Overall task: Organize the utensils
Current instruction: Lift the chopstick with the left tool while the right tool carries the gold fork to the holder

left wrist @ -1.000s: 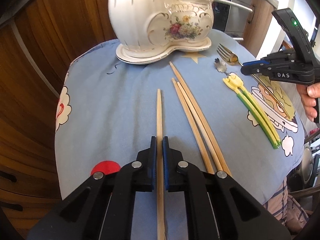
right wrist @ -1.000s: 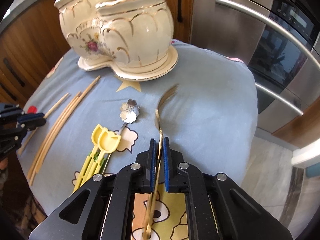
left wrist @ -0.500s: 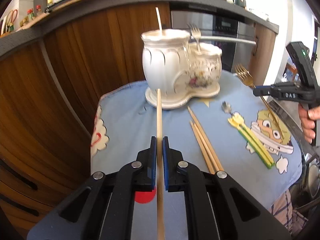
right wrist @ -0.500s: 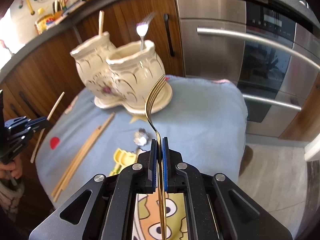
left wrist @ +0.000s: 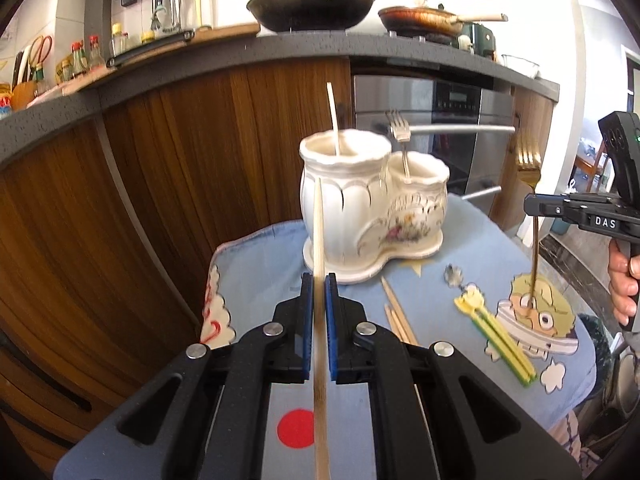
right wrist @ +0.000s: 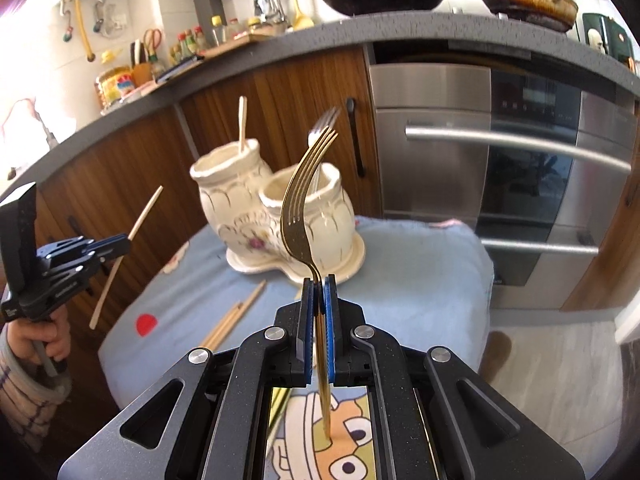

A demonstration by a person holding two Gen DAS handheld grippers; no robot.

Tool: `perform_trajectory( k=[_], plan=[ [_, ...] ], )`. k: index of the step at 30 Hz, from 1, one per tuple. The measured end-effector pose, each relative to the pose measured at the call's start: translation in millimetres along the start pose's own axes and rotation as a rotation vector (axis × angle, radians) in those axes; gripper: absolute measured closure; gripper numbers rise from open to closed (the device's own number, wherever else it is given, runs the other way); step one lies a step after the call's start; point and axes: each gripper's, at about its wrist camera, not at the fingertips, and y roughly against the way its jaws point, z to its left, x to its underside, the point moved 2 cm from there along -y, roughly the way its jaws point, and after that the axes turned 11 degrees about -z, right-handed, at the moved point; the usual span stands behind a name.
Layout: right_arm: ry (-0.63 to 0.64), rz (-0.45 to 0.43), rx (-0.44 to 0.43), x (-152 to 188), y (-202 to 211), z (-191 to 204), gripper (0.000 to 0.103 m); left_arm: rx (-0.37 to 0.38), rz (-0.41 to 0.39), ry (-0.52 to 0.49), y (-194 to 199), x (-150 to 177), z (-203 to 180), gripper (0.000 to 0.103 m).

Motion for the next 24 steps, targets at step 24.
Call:
perform_trajectory(
  k=[24],
  plan=[
    [0.113, -0.164, -0.036, -87, 19, 32, 0.097, 0.163, -0.309, 0.222, -35, -134, 21, 0.097]
  ],
)
